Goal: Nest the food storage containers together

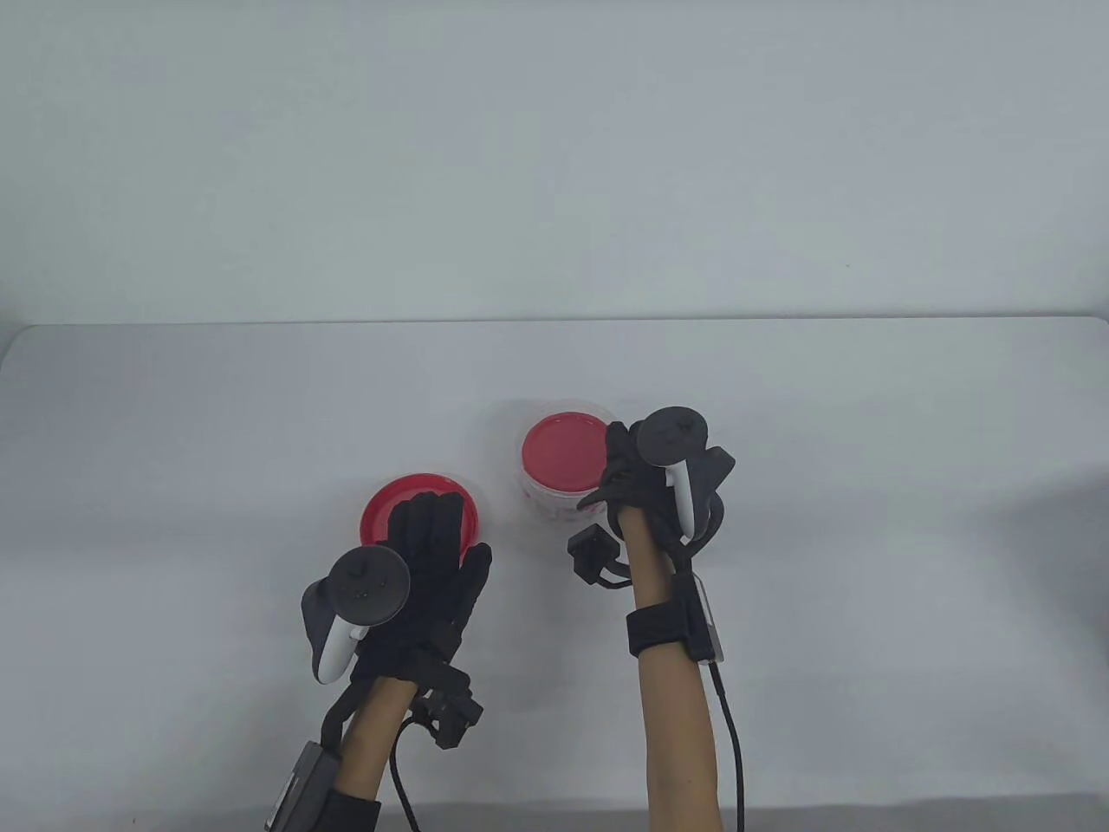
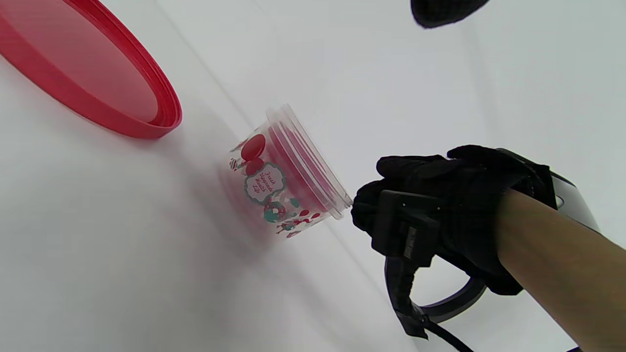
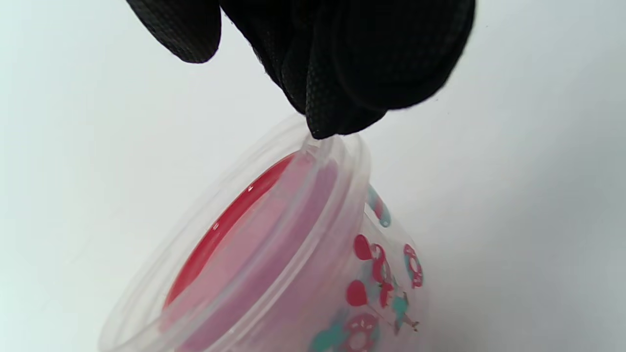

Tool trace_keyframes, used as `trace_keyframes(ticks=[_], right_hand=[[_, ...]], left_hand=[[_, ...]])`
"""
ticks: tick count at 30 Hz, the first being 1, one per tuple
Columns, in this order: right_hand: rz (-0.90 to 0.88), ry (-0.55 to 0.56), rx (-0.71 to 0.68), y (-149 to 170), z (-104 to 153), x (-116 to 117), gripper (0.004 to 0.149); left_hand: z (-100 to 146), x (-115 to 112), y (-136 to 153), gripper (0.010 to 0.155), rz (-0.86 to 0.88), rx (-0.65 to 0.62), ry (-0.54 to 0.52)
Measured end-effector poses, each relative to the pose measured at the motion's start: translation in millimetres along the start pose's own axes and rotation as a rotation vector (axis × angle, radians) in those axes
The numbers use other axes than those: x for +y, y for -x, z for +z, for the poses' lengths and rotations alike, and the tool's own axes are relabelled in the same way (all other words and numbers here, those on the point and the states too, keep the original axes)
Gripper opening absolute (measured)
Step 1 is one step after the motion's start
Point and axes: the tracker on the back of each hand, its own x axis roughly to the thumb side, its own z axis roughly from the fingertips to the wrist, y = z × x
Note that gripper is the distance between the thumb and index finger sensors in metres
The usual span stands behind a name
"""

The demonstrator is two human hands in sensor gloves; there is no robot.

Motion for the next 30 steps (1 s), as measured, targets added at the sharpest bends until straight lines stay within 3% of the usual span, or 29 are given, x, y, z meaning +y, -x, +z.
trace_keyframes(ticks=[3, 8, 12, 16, 25, 30], right_hand=[[0.078, 0.112, -0.074, 1.3, 1.2, -1.1, 0.054], [0.222, -0.049, -0.046, 9.4, -2.0, 12.9, 0.058], [0.134, -0.117, -0.013, 17.9, -2.9, 28.2, 0.057], [0.048, -0.095, -0.005, 20.9, -2.4, 32.4, 0.055], [0.039, -0.119, -0.012, 33.9, 9.1, 21.1, 0.055], [0.039, -0.154, -0.047, 54.8, 29.6, 5.1, 0.055]], left_hand=[[-0.1, -0.1, -0.2, 0.071, 0.001, -0.006, -0.002], [-0.1, -0.7, -0.2, 0.071, -0.007, -0.012, -0.001], [0.0, -0.4, 0.2, 0.071, -0.001, -0.014, -0.003], [-0.1, -1.5, -0.1, 0.071, -0.009, -0.018, 0.001], [0.1, -3.3, 0.4, 0.07, -0.019, -0.012, 0.009], [1.8, -3.0, 0.7, 0.07, -0.025, -0.015, 0.004]])
